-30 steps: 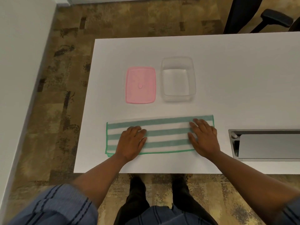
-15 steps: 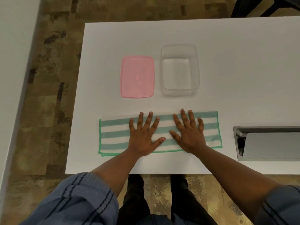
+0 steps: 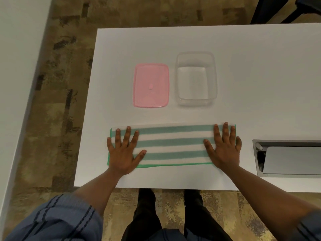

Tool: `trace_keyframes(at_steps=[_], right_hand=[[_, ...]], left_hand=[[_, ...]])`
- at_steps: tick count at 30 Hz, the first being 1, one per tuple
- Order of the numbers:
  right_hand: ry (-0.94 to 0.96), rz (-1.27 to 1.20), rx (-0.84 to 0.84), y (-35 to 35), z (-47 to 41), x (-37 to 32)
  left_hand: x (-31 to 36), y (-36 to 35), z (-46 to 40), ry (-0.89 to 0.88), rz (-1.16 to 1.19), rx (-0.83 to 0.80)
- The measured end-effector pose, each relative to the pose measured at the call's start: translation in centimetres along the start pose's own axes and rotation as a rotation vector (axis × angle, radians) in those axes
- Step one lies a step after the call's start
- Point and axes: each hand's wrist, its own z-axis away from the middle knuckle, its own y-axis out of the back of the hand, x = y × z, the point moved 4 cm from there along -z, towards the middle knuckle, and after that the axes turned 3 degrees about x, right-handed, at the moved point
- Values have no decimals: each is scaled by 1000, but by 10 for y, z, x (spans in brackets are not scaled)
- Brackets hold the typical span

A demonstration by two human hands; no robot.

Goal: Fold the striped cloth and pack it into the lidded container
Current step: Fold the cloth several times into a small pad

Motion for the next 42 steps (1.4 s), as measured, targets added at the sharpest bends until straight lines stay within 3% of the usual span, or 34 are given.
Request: trace_keyframes(at_steps=[10, 12, 15, 17, 21, 24, 28, 31, 35, 40, 42], right_hand=[[-23, 24, 28, -2, 12, -17], [43, -37, 80, 6, 16, -36], [159, -371, 73, 15, 17, -82], [58, -736, -17, 19, 19, -116], [-382, -1298, -316, 14, 18, -171], [-511, -1413, -477, 8, 15, -191], [-529, -1361, -537, -1, 13, -196], [-529, -1390, -552, -1, 13, -195], [-528, -1438, -606, 6, 16, -189], [-445, -1522, -781, 19, 23, -181], [-419, -1670, -851, 23, 21, -173]], left_hand=[[-12, 4, -8, -31, 71, -38], [-15, 9, -7, 76, 145, -5], [-22, 17, -10, 439, 374, 65], [-27, 23, -11, 638, 500, 86], [-39, 34, -18, 826, 517, 63], [-47, 36, -23, 936, 598, 17], [-58, 36, -27, 1003, 847, -79], [-61, 44, -30, 984, 890, -222], [-43, 83, -40, 799, 1028, -297], [36, 133, -54, 441, 1407, -601], [60, 135, -61, 401, 1557, -596]])
